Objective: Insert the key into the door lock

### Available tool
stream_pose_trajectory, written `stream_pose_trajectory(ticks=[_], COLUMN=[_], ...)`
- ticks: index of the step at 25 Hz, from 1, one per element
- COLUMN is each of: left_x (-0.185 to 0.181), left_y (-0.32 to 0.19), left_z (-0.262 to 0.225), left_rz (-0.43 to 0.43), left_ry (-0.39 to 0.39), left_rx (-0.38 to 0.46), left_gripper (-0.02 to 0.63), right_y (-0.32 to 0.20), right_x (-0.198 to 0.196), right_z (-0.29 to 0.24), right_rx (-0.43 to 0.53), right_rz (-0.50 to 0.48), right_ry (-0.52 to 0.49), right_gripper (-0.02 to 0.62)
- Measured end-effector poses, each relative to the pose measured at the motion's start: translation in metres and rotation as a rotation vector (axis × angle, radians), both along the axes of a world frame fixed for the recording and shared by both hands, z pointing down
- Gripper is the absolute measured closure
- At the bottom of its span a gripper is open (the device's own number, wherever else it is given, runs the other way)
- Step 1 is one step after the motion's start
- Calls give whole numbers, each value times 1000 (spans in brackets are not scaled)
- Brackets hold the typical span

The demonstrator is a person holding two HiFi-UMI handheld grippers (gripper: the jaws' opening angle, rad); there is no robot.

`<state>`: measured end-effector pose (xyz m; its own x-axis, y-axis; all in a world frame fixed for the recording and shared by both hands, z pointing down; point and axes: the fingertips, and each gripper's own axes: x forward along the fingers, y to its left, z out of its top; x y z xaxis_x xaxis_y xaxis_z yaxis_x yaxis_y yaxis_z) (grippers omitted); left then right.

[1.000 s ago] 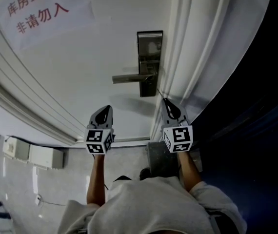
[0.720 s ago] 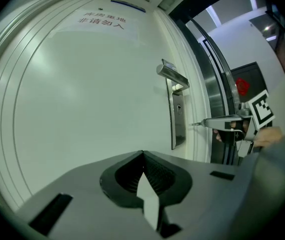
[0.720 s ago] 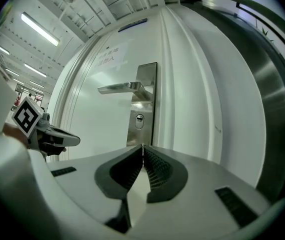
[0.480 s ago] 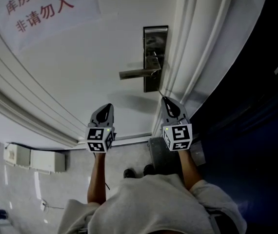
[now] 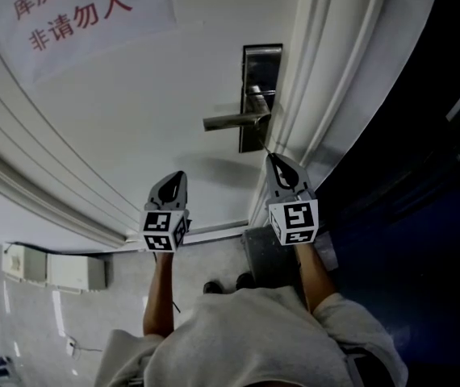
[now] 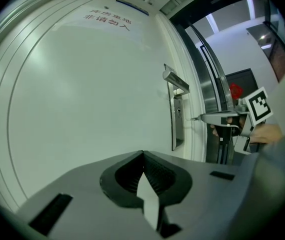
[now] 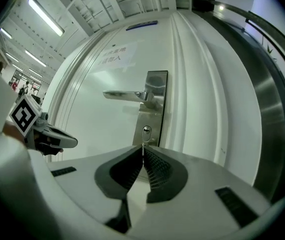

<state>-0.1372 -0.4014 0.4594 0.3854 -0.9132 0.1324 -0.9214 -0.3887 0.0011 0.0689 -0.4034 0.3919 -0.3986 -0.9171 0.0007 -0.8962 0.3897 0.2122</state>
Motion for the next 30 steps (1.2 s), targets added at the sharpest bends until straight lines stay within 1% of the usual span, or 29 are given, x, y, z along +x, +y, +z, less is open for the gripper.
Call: stream_pose_trajectory(ticks=[6, 12, 19, 22, 27, 30], left_x=[0, -1, -4, -5, -3, -3], left_y=[-4, -4, -3, -3, -3, -4], left_z=[-4, -4, -3, -4, -4, -3], left_rz=[8, 14, 16, 20, 29, 32], left_ry=[5, 6, 1, 1, 1, 1], left_rx=[11, 10, 10, 11, 11, 8], left_gripper=[589, 589, 589, 589, 589, 589], right_y=[-6, -8, -8, -7, -8, -9], right_x=[-3, -6, -11, -14, -17, -19], right_z=[-26, -35, -36, -38, -30, -21], right_rx=[76, 117, 179, 216, 298, 340], right_rz=[0, -3, 0, 9, 49, 68], right_ry=[71, 153, 333, 443, 723, 865], right_gripper=[566, 566, 566, 566, 566, 566])
